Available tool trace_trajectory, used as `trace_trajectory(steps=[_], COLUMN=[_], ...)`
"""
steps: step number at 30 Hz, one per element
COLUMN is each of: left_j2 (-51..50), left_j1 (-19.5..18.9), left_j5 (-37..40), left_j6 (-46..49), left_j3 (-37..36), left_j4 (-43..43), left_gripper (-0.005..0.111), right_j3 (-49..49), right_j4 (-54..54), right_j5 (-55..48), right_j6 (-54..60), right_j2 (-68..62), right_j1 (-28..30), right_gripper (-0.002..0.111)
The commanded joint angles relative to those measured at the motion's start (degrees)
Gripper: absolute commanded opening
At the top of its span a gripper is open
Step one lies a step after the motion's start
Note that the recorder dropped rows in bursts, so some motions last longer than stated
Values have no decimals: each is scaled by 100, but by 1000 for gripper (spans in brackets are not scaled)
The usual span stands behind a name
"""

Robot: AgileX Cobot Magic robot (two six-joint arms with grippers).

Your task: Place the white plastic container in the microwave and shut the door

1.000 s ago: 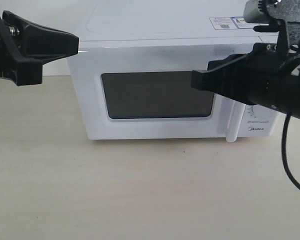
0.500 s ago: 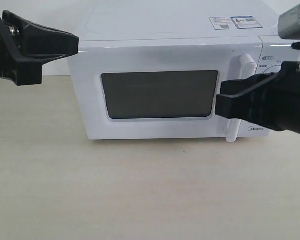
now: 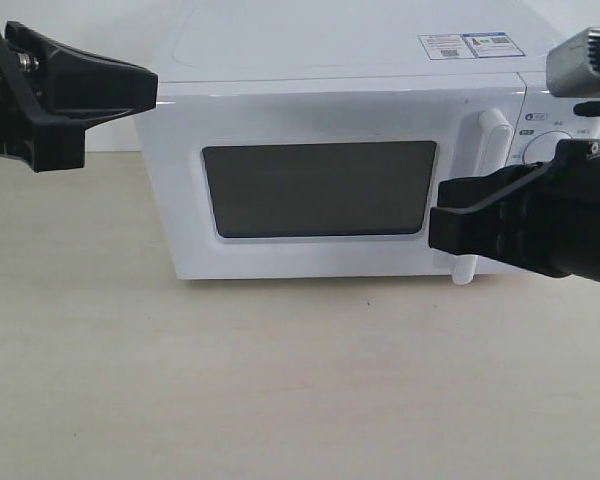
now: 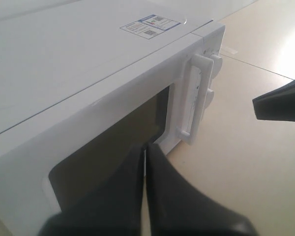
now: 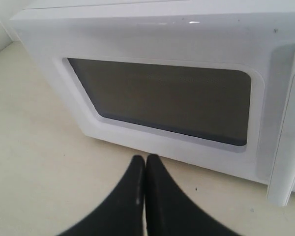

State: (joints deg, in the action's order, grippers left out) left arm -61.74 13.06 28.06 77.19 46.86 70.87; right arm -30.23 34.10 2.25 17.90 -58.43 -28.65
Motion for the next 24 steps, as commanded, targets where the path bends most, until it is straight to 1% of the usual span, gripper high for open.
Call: trace_trajectory(steps=[1,11,16,20,24], left_j2=[21,32,207,678,1435], left_j1=[19,19,19,19,19], left_j5=[-19,-19,-19,-144,-479], left_j6=[-44,-44,-44,102,-151], left_j3=[-14,-14,-14,-14,-30], left_j4=[0,0,-8,-167,-188], left_gripper=[4,4,4,4,4], right_j3=[17,17,17,17,17], right_j4=[-4,-4,-4,-4,-4], right_j5=[1,1,1,1,1], right_j6=[42,42,42,42,55], right_j2=[61,61,61,61,61], right_j1=[9,9,9,9,9], right_gripper=[0,0,0,0,0])
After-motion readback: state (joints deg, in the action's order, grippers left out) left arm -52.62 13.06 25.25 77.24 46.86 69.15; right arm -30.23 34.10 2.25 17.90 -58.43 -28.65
